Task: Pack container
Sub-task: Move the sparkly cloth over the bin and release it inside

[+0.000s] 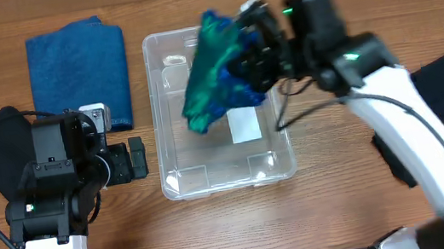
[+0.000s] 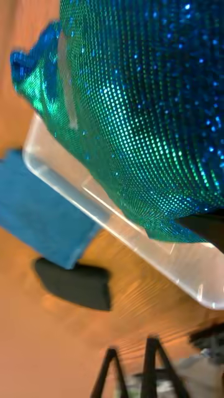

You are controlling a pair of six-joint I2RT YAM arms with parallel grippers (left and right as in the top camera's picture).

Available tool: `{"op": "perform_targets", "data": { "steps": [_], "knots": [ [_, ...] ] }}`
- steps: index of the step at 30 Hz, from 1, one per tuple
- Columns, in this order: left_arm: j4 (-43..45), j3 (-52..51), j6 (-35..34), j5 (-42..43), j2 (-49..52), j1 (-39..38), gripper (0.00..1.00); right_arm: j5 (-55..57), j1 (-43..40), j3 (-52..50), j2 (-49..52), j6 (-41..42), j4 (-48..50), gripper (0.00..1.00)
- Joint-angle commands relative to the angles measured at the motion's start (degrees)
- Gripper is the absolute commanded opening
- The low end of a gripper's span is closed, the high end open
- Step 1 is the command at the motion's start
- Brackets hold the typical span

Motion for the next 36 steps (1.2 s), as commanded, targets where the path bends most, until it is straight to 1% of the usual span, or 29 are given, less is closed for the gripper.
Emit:
{"op": "perform_targets", "data": {
  "steps": [1,3,4,5,7,8,11,13,14,15,16,17,18,19,20,21,22,23,24,25,26,28,30,33,36],
  "knots": [
    [0.1,1.5,1.0,1.0,0.2,-0.4,1.0,-0.6,3.8,0.5,5.0,-6.6,3.8,0.04],
    [0.0,1.5,1.0,1.0,0.2,-0.4,1.0,-0.5,4.5,0.5,9.7,-6.6,8.1,0.04],
    [0.0,1.5,1.0,1.0,0.2,-0.4,1.0,1.7,4.4,0.5,12.6,-6.6,8.7,0.42],
    [0.0,1.5,1.0,1.0,0.2,-0.4,1.0,7.8,4.2,0.5,14.3,-4.6,8.5,1.0],
    [-0.2,1.5,1.0,1.0,0.2,-0.4,1.0,22.8,3.2,0.5,15.8,5.3,6.2,1.0],
    [-0.3,1.5,1.0,1.0,0.2,-0.4,1.0,26.5,2.5,0.6,15.6,8.1,5.0,1.0],
    [-0.4,1.5,1.0,1.0,0.2,-0.4,1.0,33.6,1.9,3.0,11.7,8.9,1.3,1.0],
    [-0.4,1.5,1.0,1.0,0.2,-0.4,1.0,36.4,2.0,5.1,4.9,9.0,0.3,1.0],
    [-0.4,1.5,1.0,1.0,0.2,-0.4,1.0,38.2,1.8,5.2,0.9,11.0,0.6,1.0],
    [-0.4,1.5,1.0,1.0,0.2,-0.4,1.0,42.4,0.0,5.2,-5.4,15.7,0.3,1.0],
    [-0.4,1.5,1.0,1.0,0.2,-0.4,1.0,45.8,-2.8,5.2,-9.6,19.9,-1.2,1.0],
    [-0.4,1.5,1.0,1.0,0.2,-0.4,1.0,46.7,-6.7,5.2,-12.6,23.1,-3.4,1.0],
    [-0.4,1.5,1.0,1.0,0.2,-0.4,1.0,46.6,-12.9,5.2,-15.0,27.0,-7.3,1.0],
    [-0.3,1.5,1.0,1.0,0.3,-0.4,1.0,45.8,-22.1,5.2,-16.3,31.6,-13.9,1.0],
    [-0.3,1.5,1.0,1.0,0.4,-0.4,1.0,44.1,-28.8,5.0,-16.3,34.4,-19.3,1.0],
    [-0.3,1.5,1.0,1.0,0.5,-0.4,1.0,41.8,-34.3,4.2,-16.0,36.5,-23.1,1.0],
    [-0.2,1.5,1.0,1.0,0.7,-0.4,1.0,38.5,-41.3,1.9,-15.9,37.0,-25.9,1.0],
    [0.0,1.5,1.0,1.0,1.0,-0.4,1.0,35.5,-49.0,-2.4,-15.8,37.0,-26.8,1.0],
    [0.1,1.5,1.0,1.0,1.3,-0.4,1.0,33.8,-53.6,-6.3,-15.8,37.0,-26.2,1.0],
    [0.1,1.5,1.0,1.0,1.6,-0.4,1.0,33.0,-56.4,-9.4,-15.8,36.9,-25.1,1.0],
    [0.0,1.4,1.0,1.0,2.0,-0.4,1.0,29.8,-61.4,-16.4,-15.7,35.3,-21.0,1.0],
    [0.1,1.5,1.0,1.0,2.7,-0.4,1.0,28.1,-65.8,-27.0,-14.8,34.5,-12.4,1.0],
    [0.1,1.5,1.0,1.0,3.3,-0.4,1.0,28.1,-66.6,-34.1,-12.7,34.1,-4.7,1.0],
    [0.1,1.5,1.0,1.0,3.5,-0.4,1.0,24.6,-66.6,-39.7,-7.5,34.2,1.8,1.0],
    [0.0,1.5,1.0,1.0,3.5,-0.4,1.0,23.4,-66.6,-40.9,-0.9,34.6,3.5,1.0]
  ]
}}
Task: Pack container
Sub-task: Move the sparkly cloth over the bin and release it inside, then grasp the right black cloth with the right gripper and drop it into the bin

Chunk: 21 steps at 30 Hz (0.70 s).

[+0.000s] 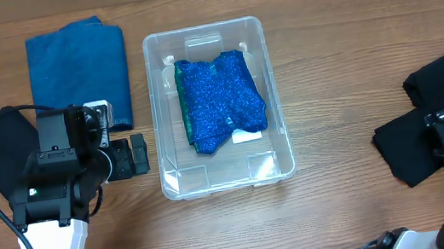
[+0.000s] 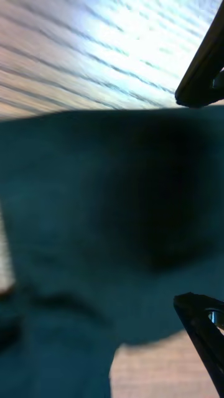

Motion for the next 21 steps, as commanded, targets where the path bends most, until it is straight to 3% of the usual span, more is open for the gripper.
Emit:
{"op": "perform_targets", "data": {
  "steps": [1,5,6,8,9,10,14,17,21],
  "knots": [
    [0.0,1.2,1.0,0.6,0.2,-0.4,1.0,-1.8,0.0,-0.8,5.4,0.3,0.8,1.0],
    [0.1,1.2,1.0,0.6,0.2,-0.4,1.0,-1.9,0.0,-3.5,6.4,0.3,3.8,1.0],
    [0.1,1.2,1.0,0.6,0.2,-0.4,1.0,-2.4,0.2,-4.4,6.5,0.2,4.7,0.91],
    [0.1,1.2,1.0,0.6,0.2,-0.4,1.0,-7.1,0.2,-4.4,6.5,-1.6,6.4,0.36],
    [0.0,1.2,1.0,0.6,0.2,-0.4,1.0,-9.1,0.2,-4.4,6.5,-2.9,7.3,0.24],
    [0.0,1.2,1.0,0.6,0.2,-0.4,1.0,-10.9,0.2,-4.4,6.5,-4.0,8.0,0.04],
    [0.1,1.2,0.7,0.6,0.2,-0.4,1.0,-23.8,0.2,-2.8,4.2,-9.5,7.5,0.04],
    [0.1,1.2,0.7,0.6,0.2,-0.4,1.0,-29.4,1.9,0.2,-4.3,-13.6,3.8,0.04],
    [0.2,1.2,0.6,0.6,0.2,-0.4,1.0,-32.7,13.7,12.0,-18.5,-21.7,-4.7,0.04]
  ]
}}
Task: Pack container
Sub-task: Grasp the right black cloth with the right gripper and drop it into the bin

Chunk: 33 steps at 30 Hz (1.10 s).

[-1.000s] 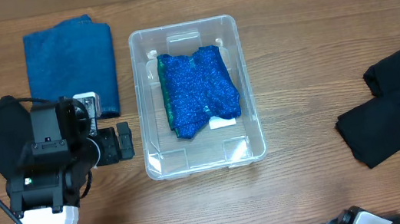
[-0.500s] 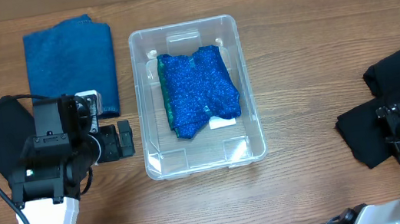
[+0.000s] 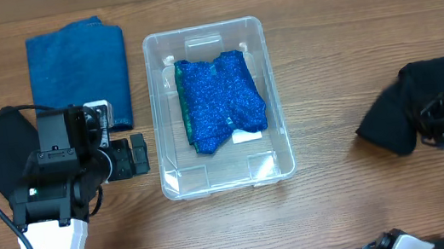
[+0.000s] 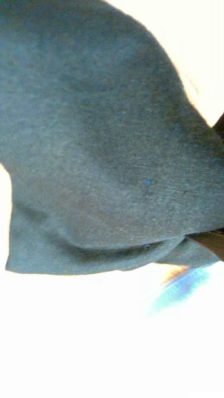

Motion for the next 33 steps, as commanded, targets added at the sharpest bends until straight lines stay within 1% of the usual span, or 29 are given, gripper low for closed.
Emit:
{"op": "perform_targets", "data": {
  "steps": [1,3,5,7,9,10,12,14,16,19,20,21,22,24,25,27,29,30,31,33],
  "knots": [
    [0.2,1.2,0.6,0.6,0.2,-0.4,1.0,-4.3,10.4,11.7,-7.6,-7.8,-4.3,0.04],
    [0.2,1.2,0.6,0.6,0.2,-0.4,1.0,-2.1,21.9,20.3,-7.6,-11.2,-8.7,0.04],
    [0.2,1.2,0.6,0.6,0.2,-0.4,1.0,1.9,33.9,26.1,-6.4,-15.0,-9.3,0.04],
    [0.2,1.2,0.6,0.6,0.2,-0.4,1.0,5.8,48.7,29.2,-3.5,-23.2,-9.3,0.04],
    [0.2,1.2,0.6,0.6,0.2,-0.4,1.0,9.6,59.6,29.3,0.9,-32.4,-9.6,0.04],
    [0.2,1.2,0.6,0.6,0.2,-0.4,1.0,10.4,62.3,29.3,2.8,-34.9,-9.7,0.04],
    [0.2,1.2,0.6,0.6,0.2,-0.4,1.0,10.7,68.5,29.3,9.9,-41.5,-10.0,0.04],
    [0.2,1.2,0.6,0.6,0.2,-0.4,1.0,10.7,71.6,29.3,16.9,-44.6,-10.7,0.04],
    [0.2,1.2,0.6,0.6,0.2,-0.4,1.0,11.1,73.0,29.3,23.5,-47.4,-11.7,0.04],
    [0.1,1.2,0.6,0.6,0.2,-0.4,1.0,14.0,73.0,29.3,29.7,-47.6,-12.5,0.04],
    [0.1,1.2,0.6,0.6,0.2,-0.4,1.0,16.2,73.0,29.3,31.2,-47.6,-12.4,0.09],
    [0.1,1.2,0.6,0.6,0.2,-0.4,1.0,18.4,73.0,29.3,31.4,-47.4,-11.8,0.48],
    [0.1,1.2,0.6,0.6,0.2,-0.4,1.0,22.2,73.0,29.5,31.4,-46.2,-10.8,1.0],
    [0.1,1.2,0.6,0.6,0.2,-0.4,1.0,34.0,73.0,32.9,31.1,-35.4,-9.8,1.0],
    [0.1,1.2,0.6,0.6,0.2,-0.4,1.0,38.8,73.0,36.7,30.5,-30.1,-11.1,1.0],
    [0.0,1.2,0.6,0.6,0.2,-0.4,1.0,42.6,73.0,41.8,27.9,-26.3,-11.9,1.0],
    [0.0,1.2,0.6,0.6,0.2,-0.4,1.0,48.0,72.3,44.3,22.4,-22.1,-9.7,1.0],
    [0.0,1.2,0.6,0.6,0.2,-0.4,1.0,50.7,71.0,44.3,19.4,-18.1,-8.4,1.0],
    [0.0,1.2,0.6,0.6,0.2,-0.4,1.0,52.6,68.6,44.3,16.4,-12.2,-8.0,1.0],
    [0.0,1.2,0.6,0.6,0.2,-0.4,1.0,53.2,59.3,44.3,11.5,2.5,-10.3,1.0]
  ]
}}
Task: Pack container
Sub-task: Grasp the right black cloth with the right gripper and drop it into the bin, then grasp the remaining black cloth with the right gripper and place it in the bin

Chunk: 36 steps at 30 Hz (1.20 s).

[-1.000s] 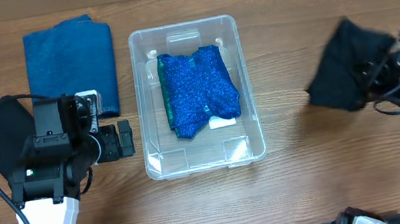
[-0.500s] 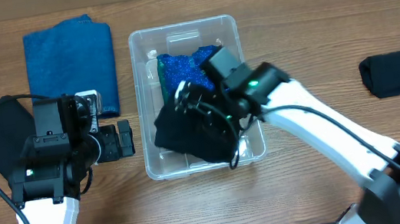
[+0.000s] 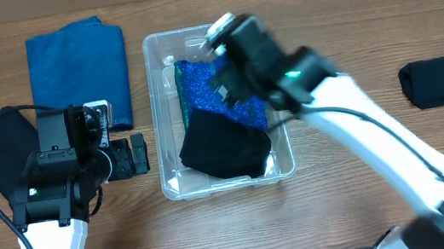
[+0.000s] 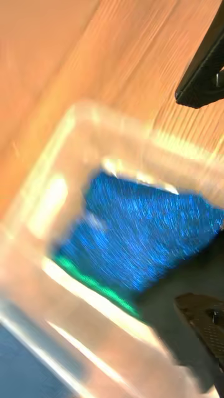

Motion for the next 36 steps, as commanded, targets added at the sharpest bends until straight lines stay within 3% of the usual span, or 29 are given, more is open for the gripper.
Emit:
{"op": "perform_targets", "data": {
  "steps": [1,3,7,11,17,25,26,28,29,30,31,36],
  "knots": [
    [0.0,1.2,0.6,0.6,0.2,-0.4,1.0,5.8,-13.9,1.9,-8.0,24.7,-3.3,1.0],
    [0.0,1.2,0.6,0.6,0.2,-0.4,1.0,-0.5,-28.6,1.9,-8.8,32.3,-7.5,1.0],
    [0.1,1.2,0.6,0.6,0.2,-0.4,1.0,-16.8,-56.8,-2.3,-2.8,32.3,-8.2,1.0],
    [0.1,1.2,0.6,0.6,0.2,-0.4,1.0,-21.8,-69.4,-6.9,8.1,31.2,-4.9,1.0],
    [-0.4,1.2,0.6,0.6,0.2,-0.4,1.0,-29.3,-75.3,-10.2,20.8,29.7,2.8,1.0],
    [-0.6,1.2,-0.7,0.6,0.2,-0.4,1.0,-33.9,-75.0,-10.9,26.6,26.1,8.6,1.0],
    [-0.6,1.2,-0.7,0.6,0.2,-0.4,1.0,-33.8,-75.0,-10.9,26.6,26.1,8.5,0.95],
    [-0.6,1.2,-1.1,0.6,0.2,-0.4,1.0,-33.8,-75.0,-10.9,26.6,26.1,8.3,0.7],
    [-0.6,1.2,-1.2,0.6,0.2,-0.4,1.0,-33.8,-75.0,-10.9,26.6,26.1,8.1,0.46],
    [-0.6,1.2,-1.2,0.6,0.2,-0.4,1.0,-33.8,-75.0,-10.9,26.6,26.1,7.7,0.16],
    [-0.6,1.2,-1.2,0.6,0.2,-0.4,1.0,-33.9,-75.0,-10.9,26.6,26.1,7.3,0.04],
    [-0.6,1.2,-1.1,0.6,0.2,-0.4,1.0,-50.0,-73.9,-7.6,24.2,18.7,5.8,0.04]
  ]
}}
